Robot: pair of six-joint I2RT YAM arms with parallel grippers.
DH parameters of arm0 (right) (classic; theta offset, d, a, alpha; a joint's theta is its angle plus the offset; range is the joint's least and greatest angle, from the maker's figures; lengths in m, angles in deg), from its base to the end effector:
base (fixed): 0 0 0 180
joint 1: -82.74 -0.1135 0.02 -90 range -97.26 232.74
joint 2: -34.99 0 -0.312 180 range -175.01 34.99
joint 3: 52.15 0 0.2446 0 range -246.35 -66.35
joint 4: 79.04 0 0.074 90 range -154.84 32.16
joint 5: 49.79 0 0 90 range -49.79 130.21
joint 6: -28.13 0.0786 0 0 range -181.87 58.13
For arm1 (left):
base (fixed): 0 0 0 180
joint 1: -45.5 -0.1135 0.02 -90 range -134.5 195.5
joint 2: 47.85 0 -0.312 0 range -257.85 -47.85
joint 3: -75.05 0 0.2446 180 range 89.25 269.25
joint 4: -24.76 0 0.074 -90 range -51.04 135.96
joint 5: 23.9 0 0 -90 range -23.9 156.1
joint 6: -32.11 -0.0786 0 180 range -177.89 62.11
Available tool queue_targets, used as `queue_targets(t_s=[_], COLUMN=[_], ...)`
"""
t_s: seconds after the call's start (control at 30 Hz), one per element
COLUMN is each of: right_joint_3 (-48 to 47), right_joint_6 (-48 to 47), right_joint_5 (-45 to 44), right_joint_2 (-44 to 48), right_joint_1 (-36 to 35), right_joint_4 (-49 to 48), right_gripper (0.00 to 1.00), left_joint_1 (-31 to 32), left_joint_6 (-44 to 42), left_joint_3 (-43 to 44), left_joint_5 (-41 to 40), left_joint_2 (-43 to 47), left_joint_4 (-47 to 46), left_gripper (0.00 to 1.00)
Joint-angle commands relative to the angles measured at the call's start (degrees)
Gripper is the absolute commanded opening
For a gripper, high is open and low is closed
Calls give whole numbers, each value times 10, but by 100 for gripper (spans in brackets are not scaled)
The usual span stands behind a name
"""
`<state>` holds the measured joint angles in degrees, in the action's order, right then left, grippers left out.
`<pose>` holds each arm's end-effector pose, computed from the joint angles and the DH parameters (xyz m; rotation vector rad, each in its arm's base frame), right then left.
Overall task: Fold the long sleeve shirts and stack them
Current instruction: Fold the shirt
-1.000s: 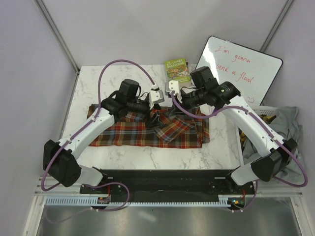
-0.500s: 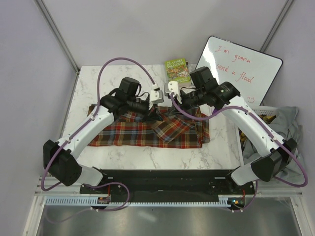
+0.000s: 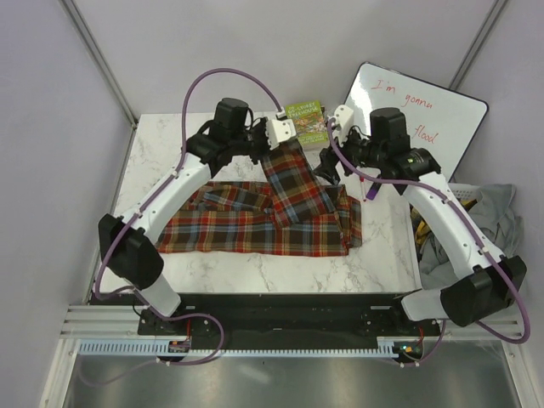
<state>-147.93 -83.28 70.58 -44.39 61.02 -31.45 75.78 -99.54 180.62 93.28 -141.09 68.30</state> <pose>0.2811 0.1548 0.4158 -1.0489 1.7977 0.5615 0.3271 -0.2325 0.4027 1.4317 1.4971 -0.3792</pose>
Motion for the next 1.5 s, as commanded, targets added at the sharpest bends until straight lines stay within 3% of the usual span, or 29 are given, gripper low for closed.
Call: queue_targets(t_s=[0.0,0.2,0.33,0.53,0.83,0.97,1.13,1.23,1.47], right_joint_3=[30,92,121,144,139,137,136,135,130], right_joint_6=[55,82,96,101,101,85,66,54,34], right_joint_5=[-11,24,39,47,56,49,53,48,58], right_joint_2=[39,62,78,94,93,85,70,62,44], right_joint_1=[31,46,50,63,90,97,99,98,99], right_joint_4=[-44,-48,-48,-48,-46,-40,-30,-24,-3], right_gripper=[88,85,83,83,83,83,83,82,81], left_joint_1=[-1,0,0,12,10,-1,-27,-49,-126], left_joint_6=[-107,-128,-134,-87,-86,-151,-199,-272,-446], left_joint_3=[38,109,111,70,-90,-167,-254,-310,-379], left_joint_5=[-90,-103,-53,-6,61,147,192,220,254], left_joint_2=[-41,-113,-136,-119,20,106,196,238,251], left_joint_4=[-112,-179,-210,-226,-204,-127,-58,-25,15], left_gripper=[2,2,2,2,2,2,2,2,2])
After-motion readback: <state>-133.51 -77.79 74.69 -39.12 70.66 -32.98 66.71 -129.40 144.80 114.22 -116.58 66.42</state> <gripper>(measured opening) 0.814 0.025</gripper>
